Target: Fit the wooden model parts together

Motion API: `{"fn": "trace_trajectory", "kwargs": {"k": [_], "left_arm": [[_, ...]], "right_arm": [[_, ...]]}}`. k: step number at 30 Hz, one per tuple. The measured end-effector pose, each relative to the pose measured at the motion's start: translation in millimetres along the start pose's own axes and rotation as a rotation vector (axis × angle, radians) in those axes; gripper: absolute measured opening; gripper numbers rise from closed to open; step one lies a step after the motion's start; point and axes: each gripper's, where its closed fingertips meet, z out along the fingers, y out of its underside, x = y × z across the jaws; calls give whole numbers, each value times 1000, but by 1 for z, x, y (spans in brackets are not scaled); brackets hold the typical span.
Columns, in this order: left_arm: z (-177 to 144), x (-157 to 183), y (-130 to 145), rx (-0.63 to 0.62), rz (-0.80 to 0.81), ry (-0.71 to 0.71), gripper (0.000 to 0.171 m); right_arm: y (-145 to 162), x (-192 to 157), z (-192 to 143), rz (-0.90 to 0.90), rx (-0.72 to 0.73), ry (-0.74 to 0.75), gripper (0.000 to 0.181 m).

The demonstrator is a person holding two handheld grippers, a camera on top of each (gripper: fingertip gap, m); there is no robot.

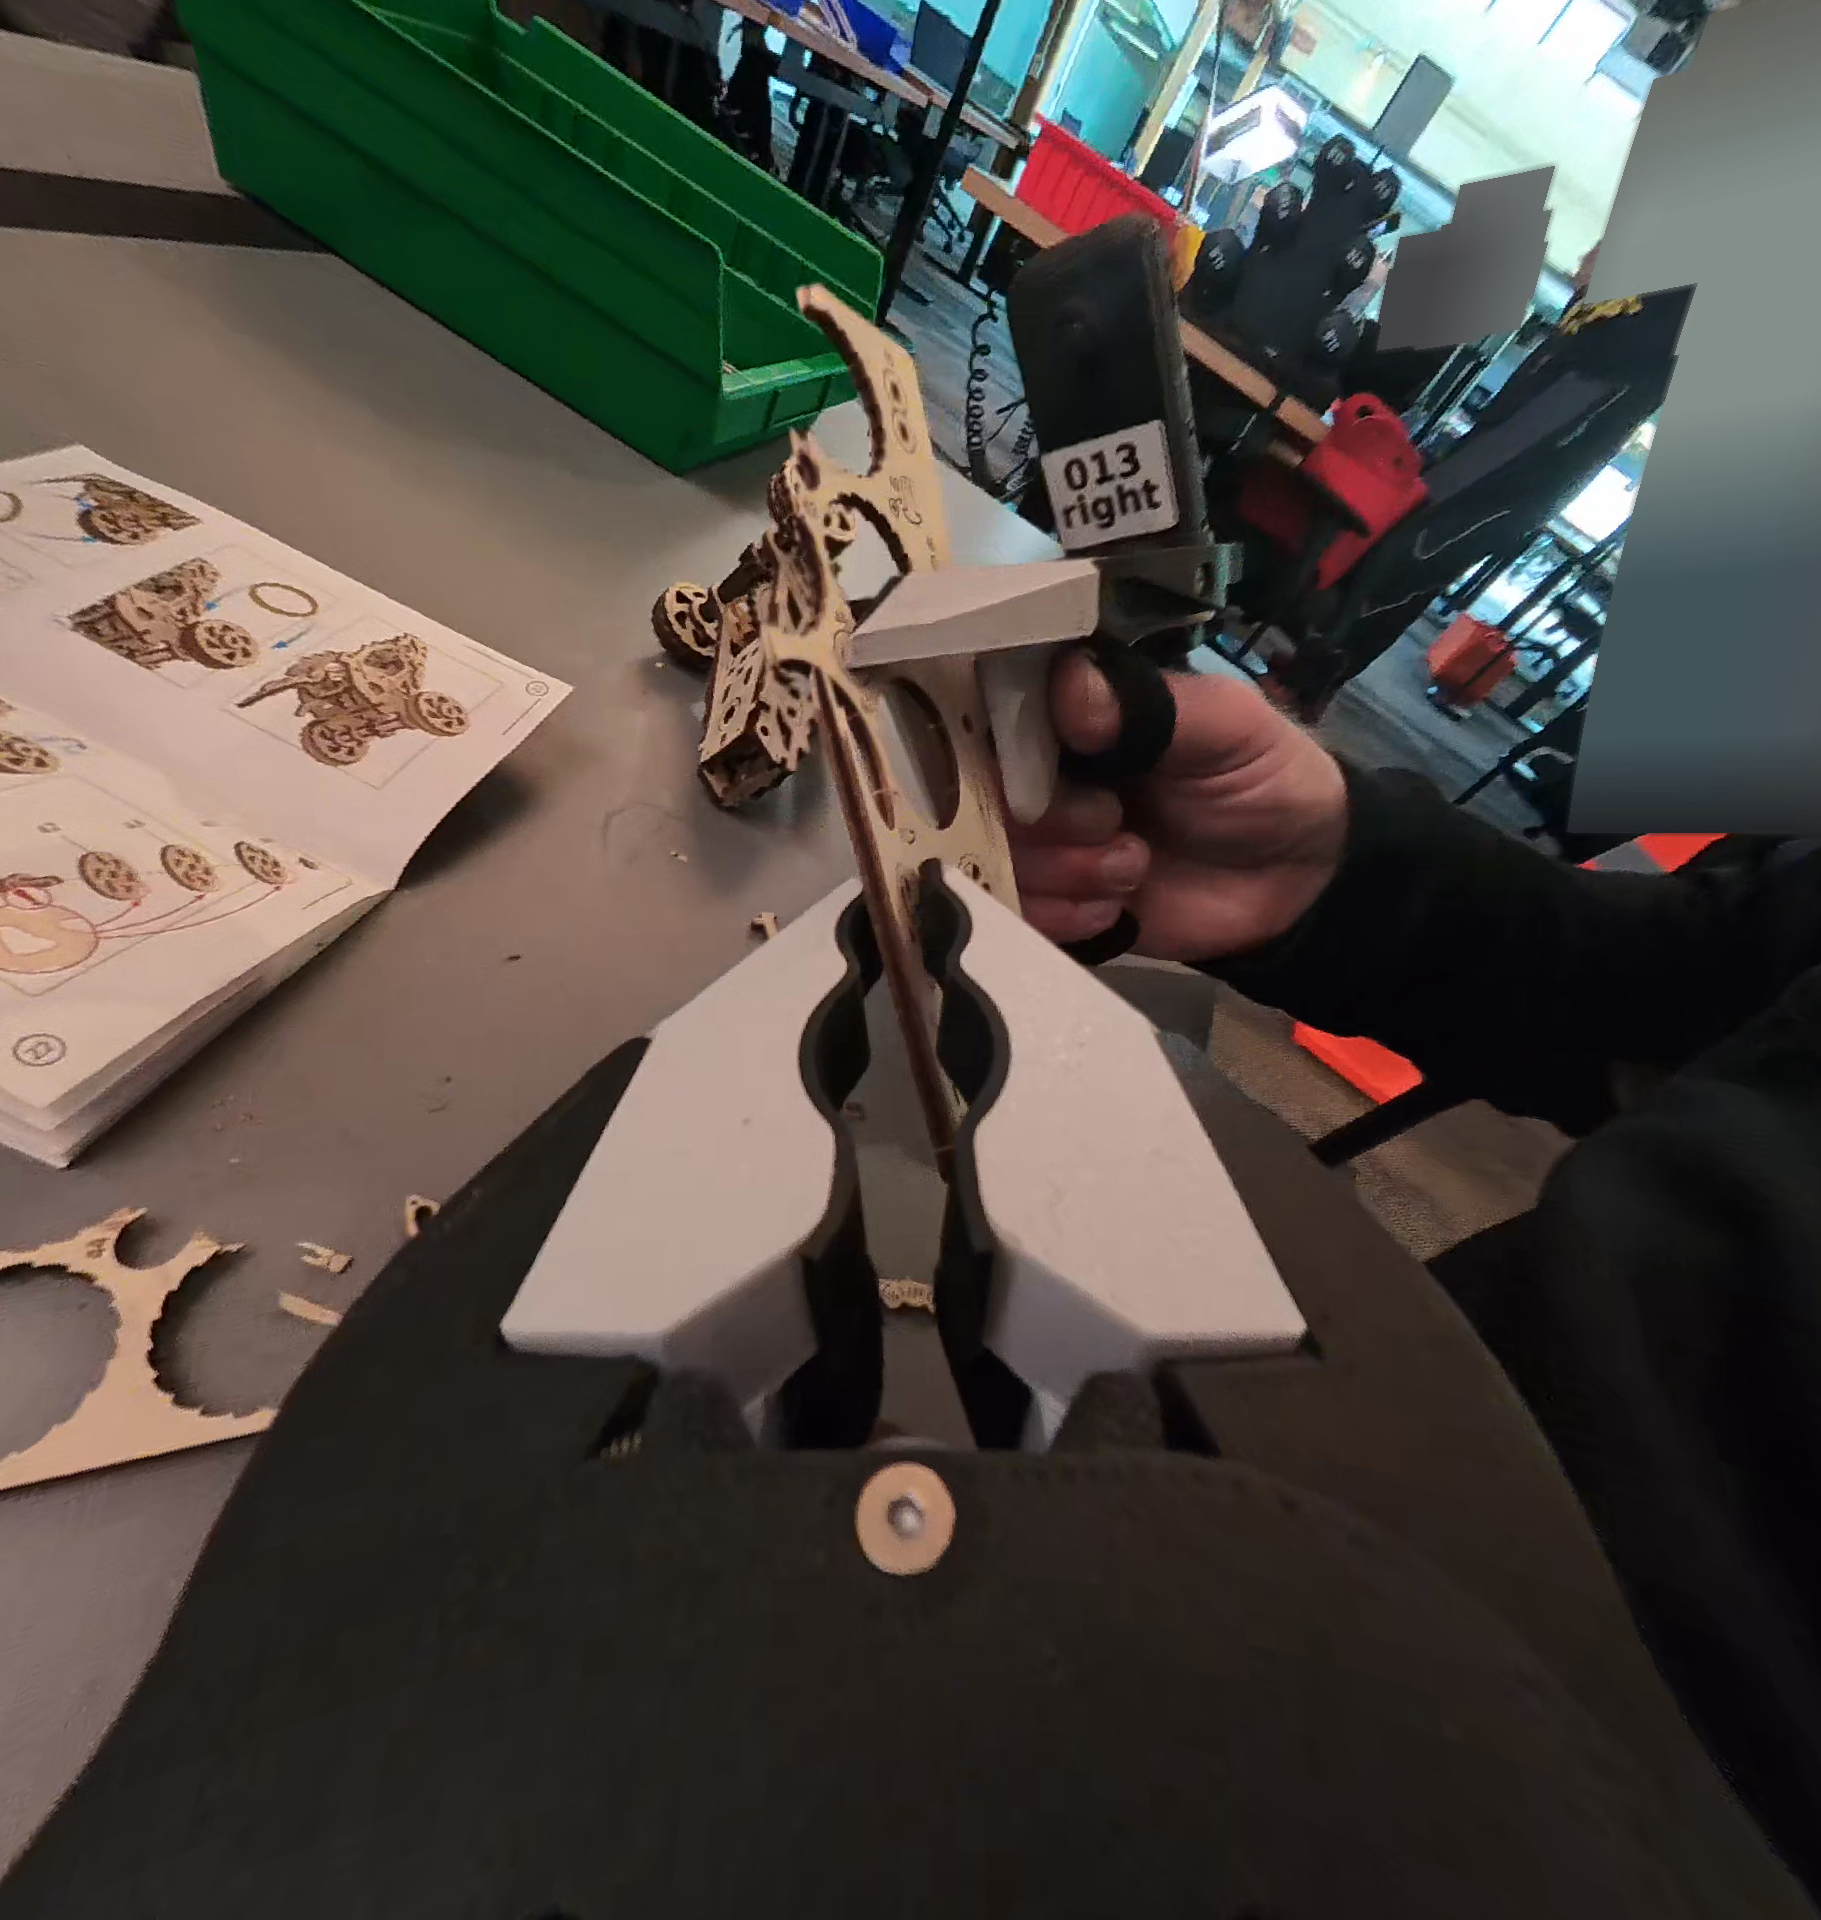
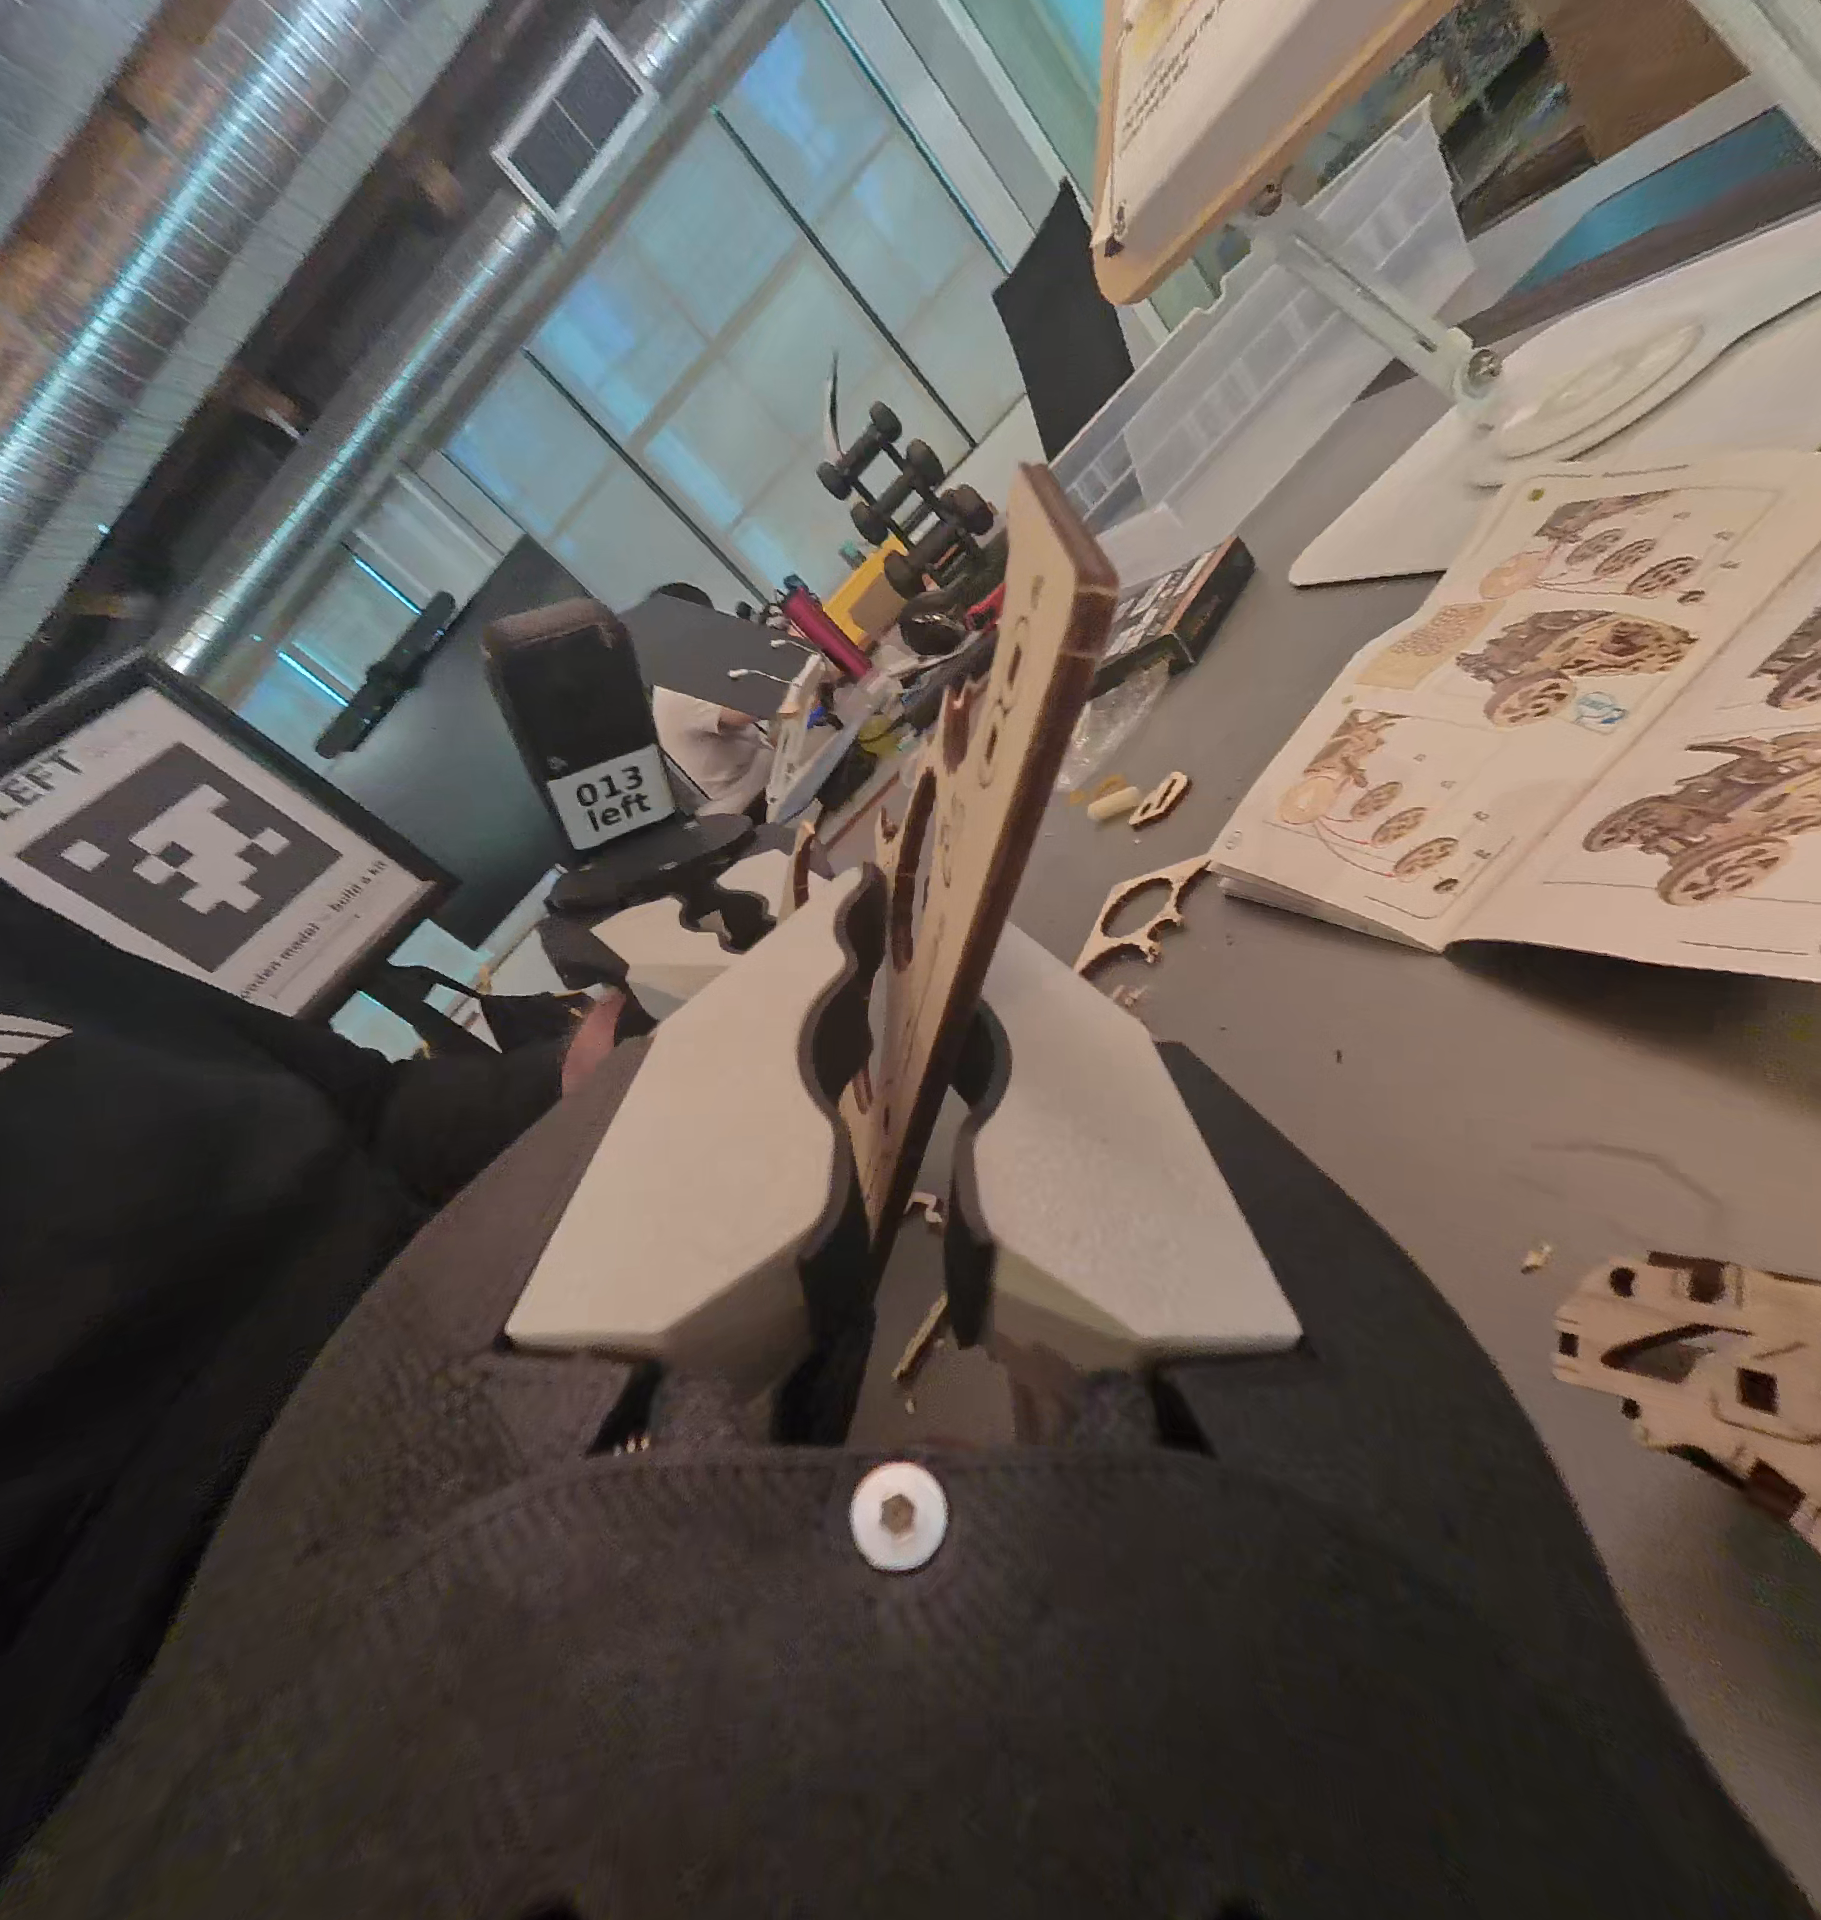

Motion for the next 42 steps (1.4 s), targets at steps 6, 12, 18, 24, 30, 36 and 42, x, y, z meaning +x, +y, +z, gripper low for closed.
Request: {"fn": "trace_trajectory", "kwargs": {"k": [6,12,18,24,30,36,42], "left_arm": [[2,-12,8,-51,20,-14,14],[-10,-11,-23,-31,-103,195,35],[5,0,-24,-39,-33,203,10],[10,-8,-22,-19,53,65,1],[13,-15,-21,-7,122,-51,3],[30,27,-23,9,281,-7,1],[3,-15,-15,16,72,-30,1]], "right_arm": [[0,-5,0,-88,-15,5,1],[9,-19,5,-119,-117,-89,1],[12,-20,8,-133,-174,-85,1],[8,-3,6,-260,-149,100,19],[10,0,6,-333,-156,181,8],[15,12,10,-323,-144,258,0],[18,15,1,-318,-186,265,1]]}}
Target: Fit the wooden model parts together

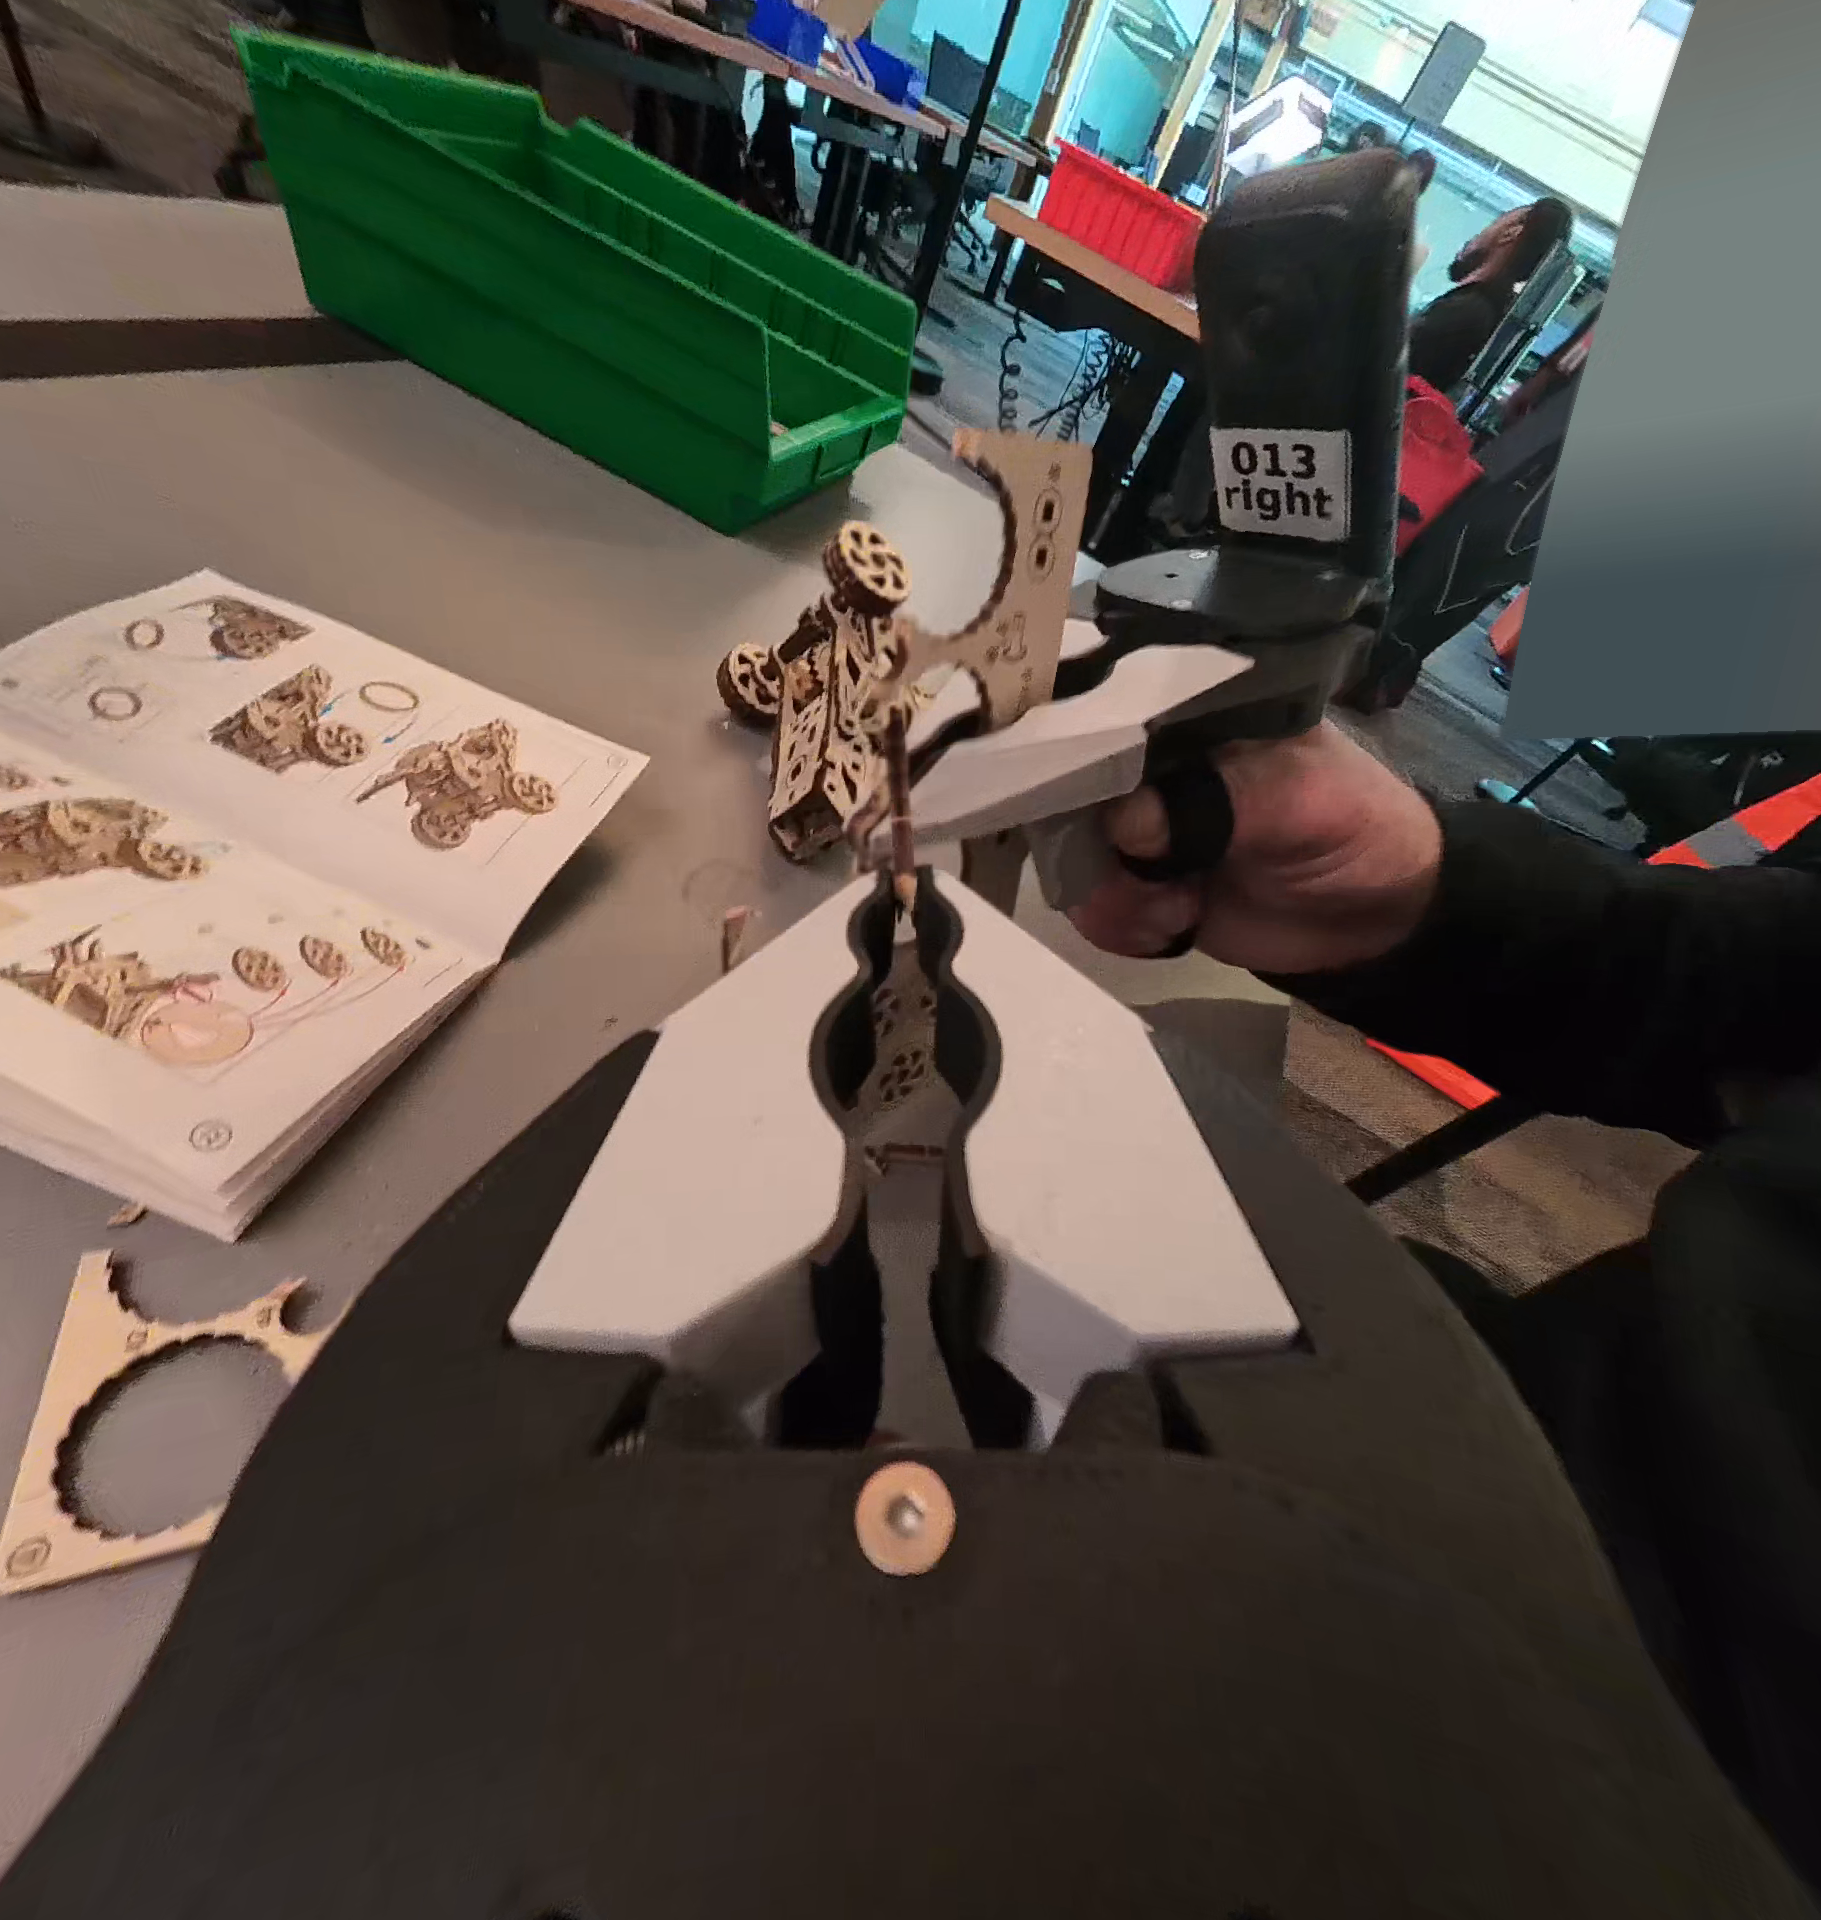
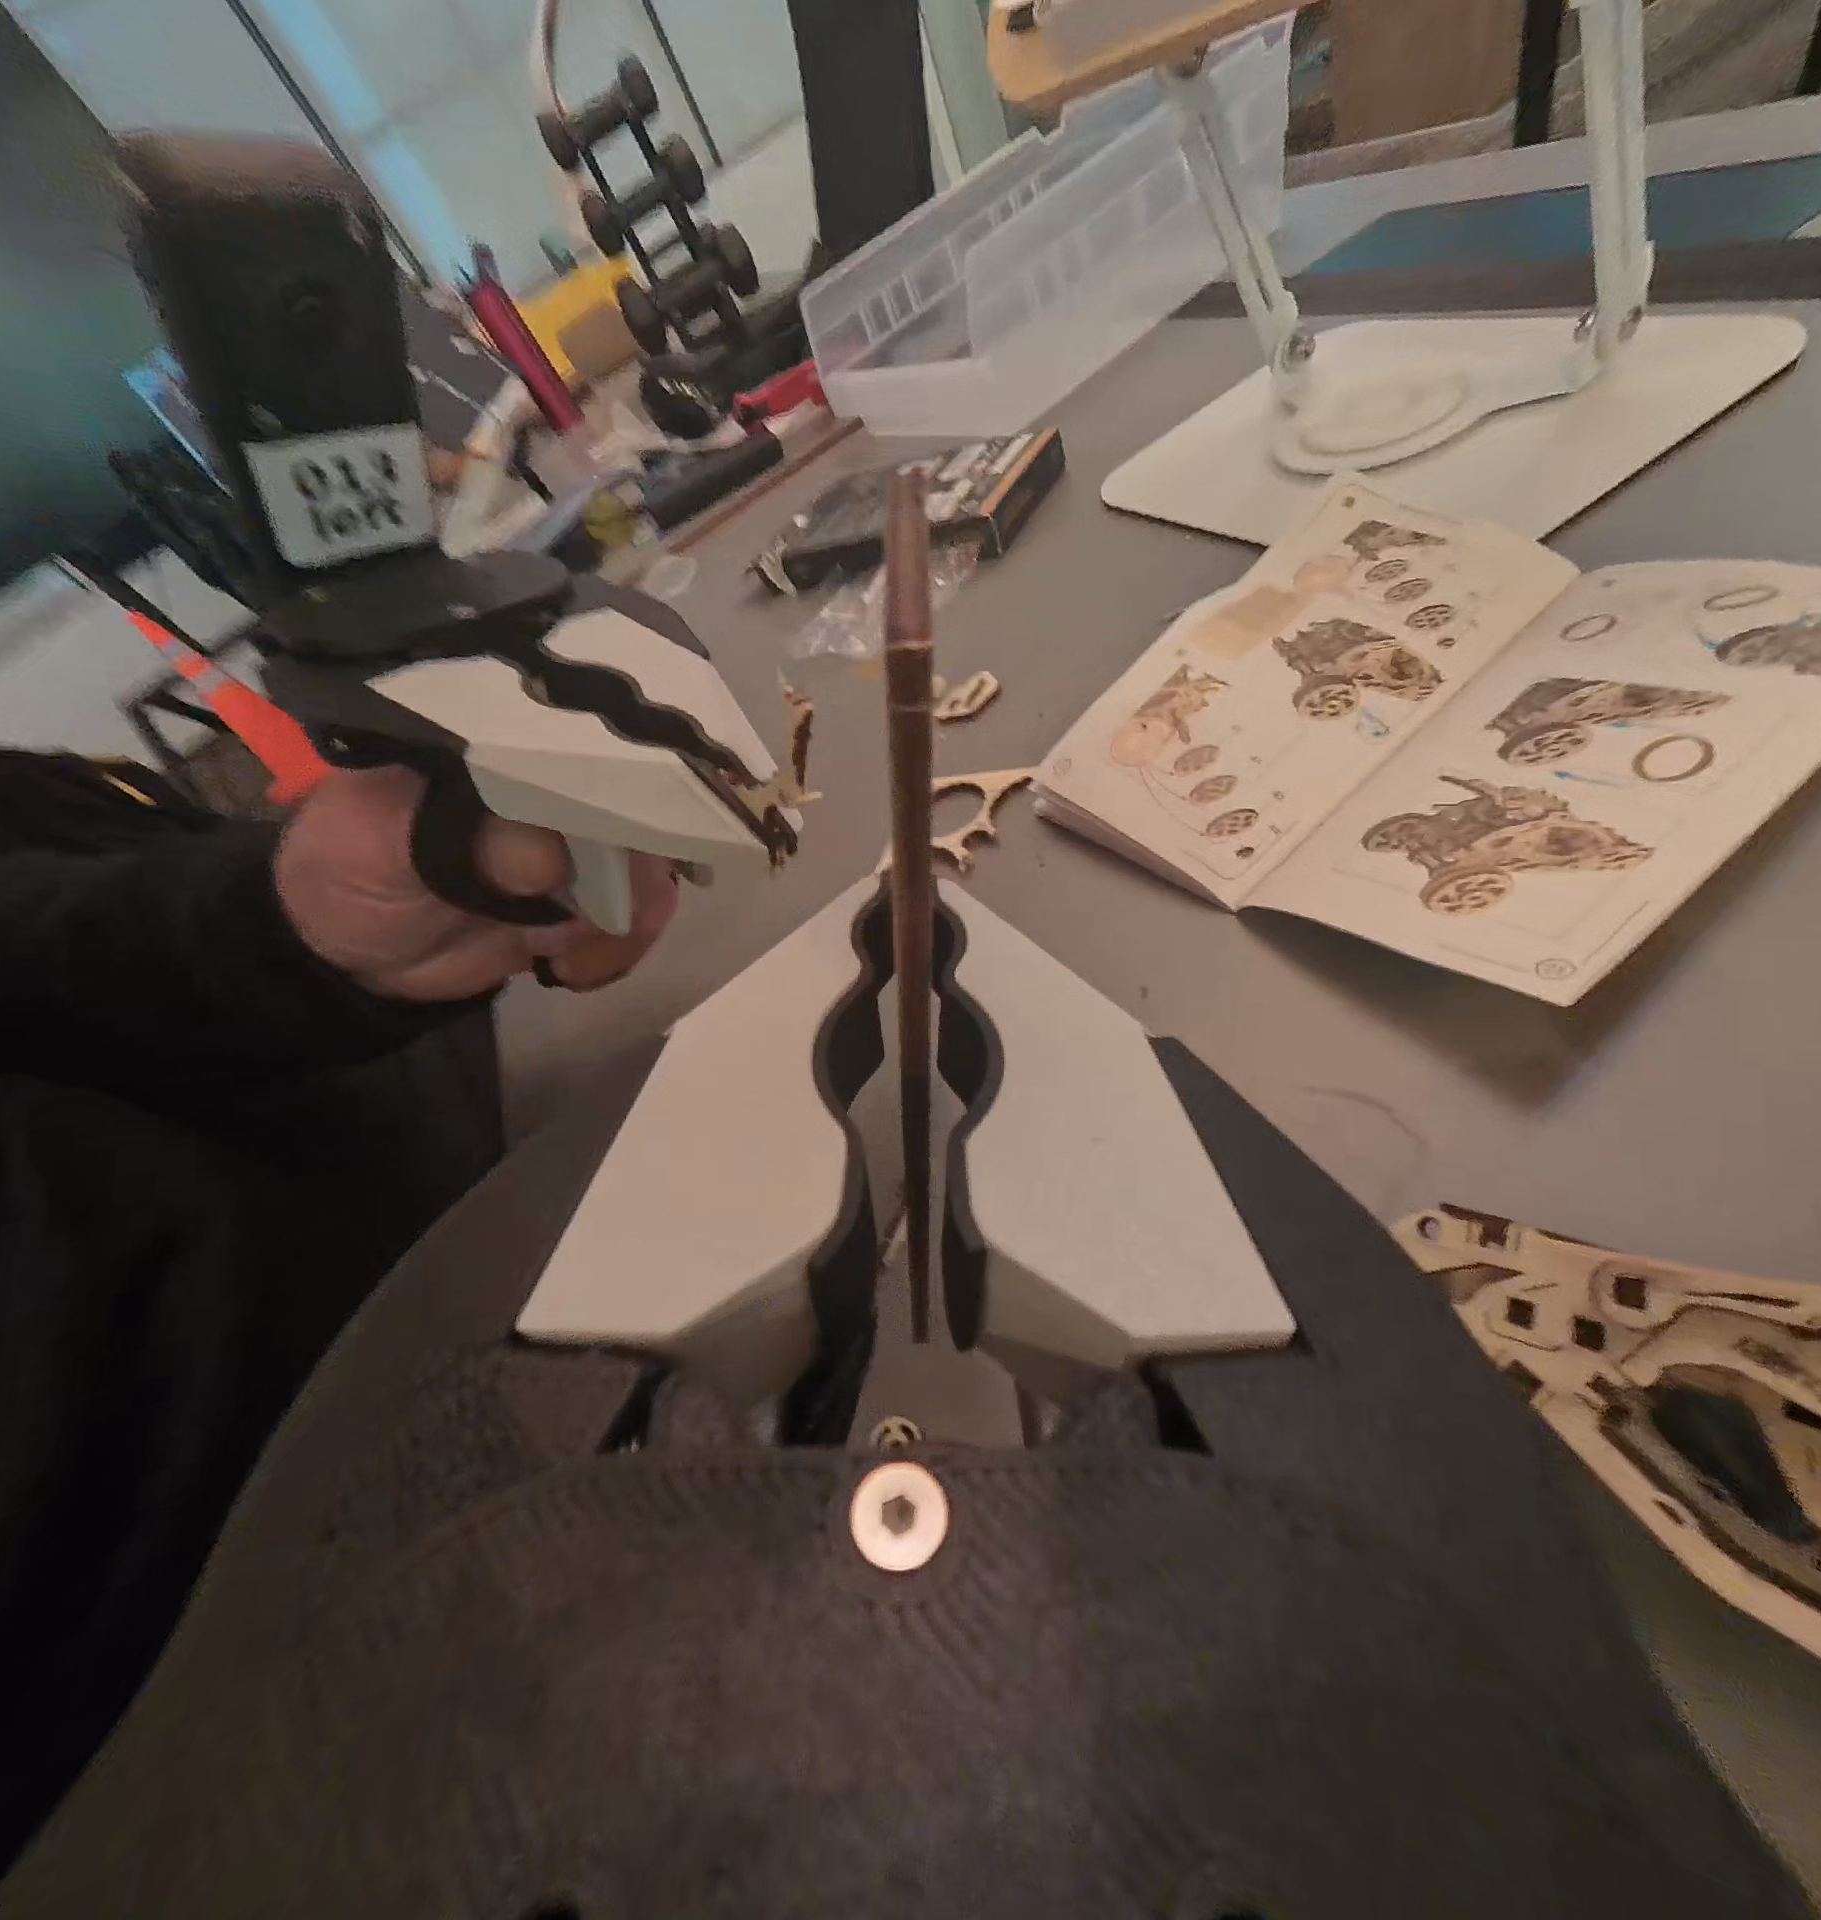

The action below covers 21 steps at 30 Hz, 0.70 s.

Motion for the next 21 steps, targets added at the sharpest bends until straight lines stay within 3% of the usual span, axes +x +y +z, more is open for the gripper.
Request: {"fn": "trace_trajectory", "kwargs": {"k": [6,9,12,14,17,19,21], "left_arm": [[-17,-18,-6,1,-33,-52,1],[-22,-32,21,-163,-136,-16,1],[-32,-46,45,-247,-228,-33,3],[-36,-57,57,-301,-255,-72,33],[-39,-66,44,-259,-172,-153,60],[-33,-43,22,-203,-51,-73,43],[-22,-16,13,-227,39,35,17]], "right_arm": [[-7,-6,-4,119,53,-133,1],[-3,-7,-3,154,32,-164,1],[4,-9,-2,165,-4,-177,1],[5,-9,-2,202,-4,-206,1],[11,-9,2,193,-44,-215,1],[12,-13,4,177,-58,-236,1],[12,-17,6,131,-75,-244,1]]}}
